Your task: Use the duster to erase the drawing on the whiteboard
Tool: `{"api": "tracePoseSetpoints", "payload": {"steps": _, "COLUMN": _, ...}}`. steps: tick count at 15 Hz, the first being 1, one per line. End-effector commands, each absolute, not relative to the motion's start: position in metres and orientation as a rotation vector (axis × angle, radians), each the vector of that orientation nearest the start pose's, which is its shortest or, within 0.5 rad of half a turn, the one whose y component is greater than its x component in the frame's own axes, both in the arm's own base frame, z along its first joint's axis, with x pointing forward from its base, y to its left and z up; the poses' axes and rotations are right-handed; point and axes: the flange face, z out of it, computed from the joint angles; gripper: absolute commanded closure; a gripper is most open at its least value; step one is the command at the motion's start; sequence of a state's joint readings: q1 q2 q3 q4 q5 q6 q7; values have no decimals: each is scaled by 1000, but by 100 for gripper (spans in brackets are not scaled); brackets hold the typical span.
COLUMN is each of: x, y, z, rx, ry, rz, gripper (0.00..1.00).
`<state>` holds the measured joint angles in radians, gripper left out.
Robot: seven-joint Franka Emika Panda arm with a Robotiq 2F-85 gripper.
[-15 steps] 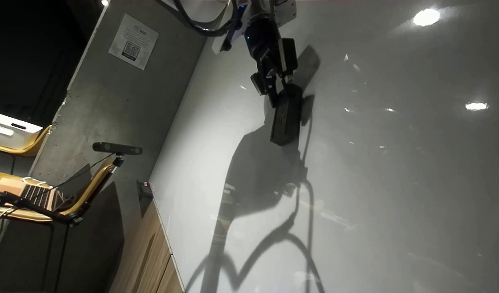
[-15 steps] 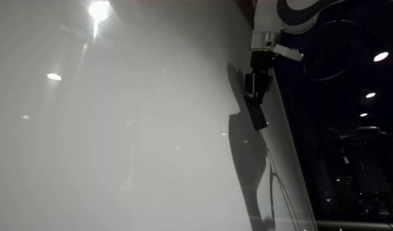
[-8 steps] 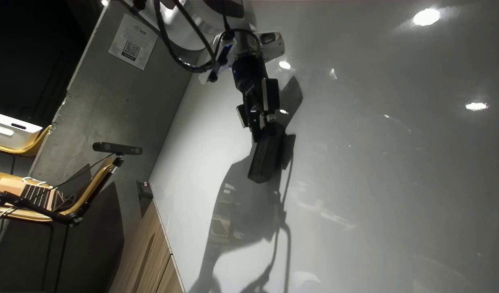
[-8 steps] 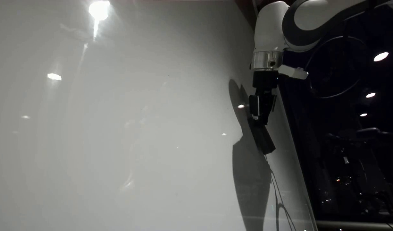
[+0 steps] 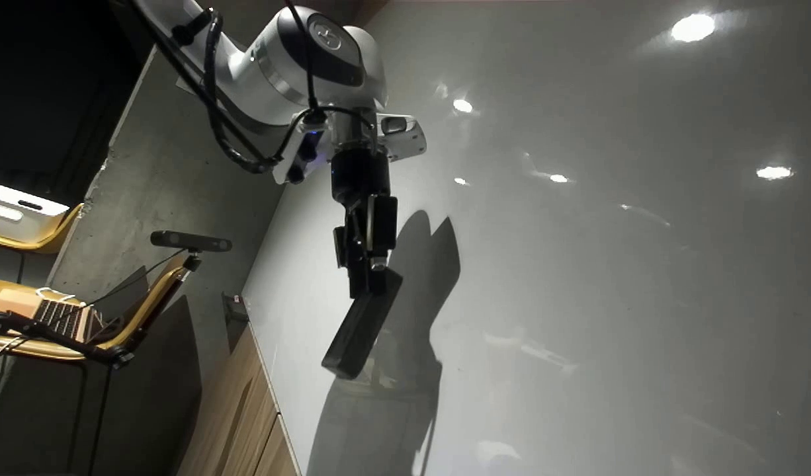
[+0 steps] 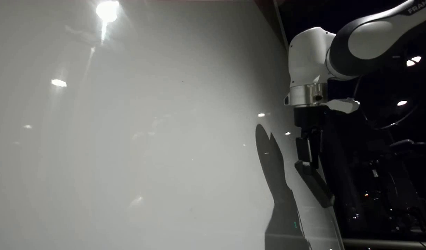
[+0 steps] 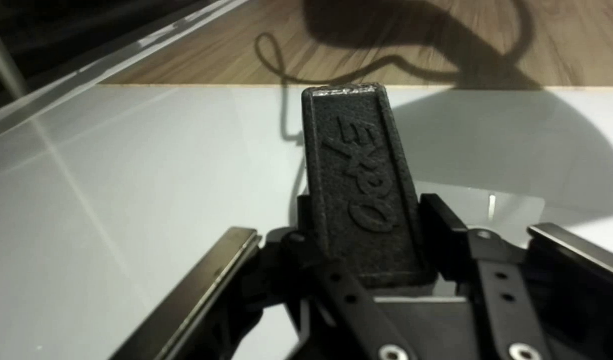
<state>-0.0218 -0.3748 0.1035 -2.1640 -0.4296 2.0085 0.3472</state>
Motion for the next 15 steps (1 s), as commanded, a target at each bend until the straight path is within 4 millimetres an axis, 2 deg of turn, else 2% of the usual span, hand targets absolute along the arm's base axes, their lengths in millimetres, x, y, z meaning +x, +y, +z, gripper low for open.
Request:
{"api": "tracePoseSetpoints", "payload": {"steps": 1, "x": 436, "y": 11, "z": 536, "rx": -3456, "ry": 254, "rz": -420, "gripper": 71}}
{"api": "tracePoseSetpoints", "payload": {"steps": 8, "x": 381, "y": 18, "z": 433, "rx": -3379, "ry": 201, "rz": -9, "gripper": 71}}
{"api": "tracePoseSetpoints", "payload": {"steps": 12, "x": 361, "y": 15, "z": 383, "rx": -3338, "ry": 161, "rz": 170, "gripper": 71}}
{"api": "tracePoseSetpoints", "payload": {"steps": 15, "x": 352, "y": 14, "z": 353, "rx": -3301, "ry": 106, "rz": 235, "gripper": 71}}
